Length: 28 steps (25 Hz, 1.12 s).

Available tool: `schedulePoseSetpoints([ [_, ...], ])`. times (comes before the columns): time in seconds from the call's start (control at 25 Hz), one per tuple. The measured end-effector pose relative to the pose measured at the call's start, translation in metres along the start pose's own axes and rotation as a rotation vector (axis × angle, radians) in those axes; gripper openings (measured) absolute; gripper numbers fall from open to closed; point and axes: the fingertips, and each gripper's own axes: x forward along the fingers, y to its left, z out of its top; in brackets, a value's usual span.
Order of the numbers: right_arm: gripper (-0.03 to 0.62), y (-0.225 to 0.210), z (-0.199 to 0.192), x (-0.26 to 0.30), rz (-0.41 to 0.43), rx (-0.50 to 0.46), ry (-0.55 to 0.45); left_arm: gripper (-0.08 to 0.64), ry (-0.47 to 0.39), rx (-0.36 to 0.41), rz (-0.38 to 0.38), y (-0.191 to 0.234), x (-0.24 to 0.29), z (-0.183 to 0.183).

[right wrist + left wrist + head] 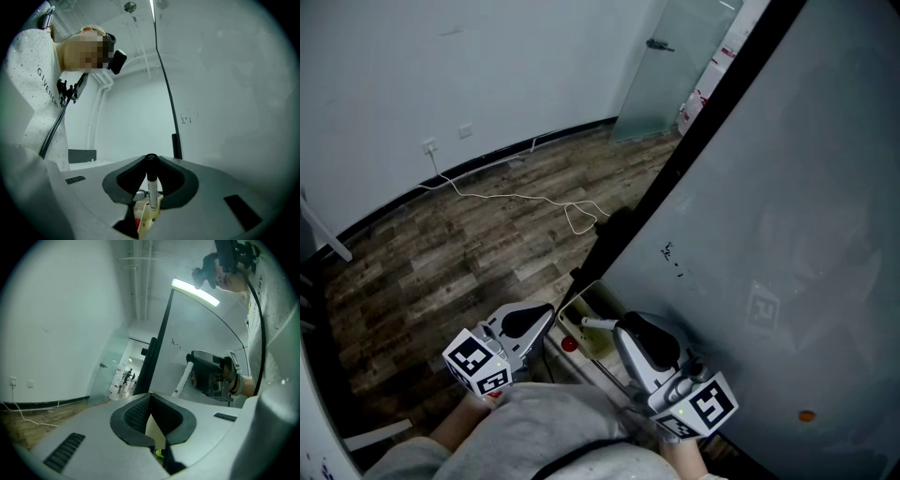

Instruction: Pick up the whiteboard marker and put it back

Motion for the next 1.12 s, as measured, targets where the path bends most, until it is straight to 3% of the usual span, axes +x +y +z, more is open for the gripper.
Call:
schedulePoseSetpoints([
  [0.68, 0.086, -0.01, -0.031, -0.009, -0.044, 0.063, 0.053, 0.015, 0.064, -0.037, 0.026, 0.008, -0.007, -0.02],
  [1.12, 0.086, -0.005, -0.049, -0.006, -0.048, 0.048, 0.079, 0.015, 0.088, -0.044, 0.002, 0.002, -0.003, -0.028],
])
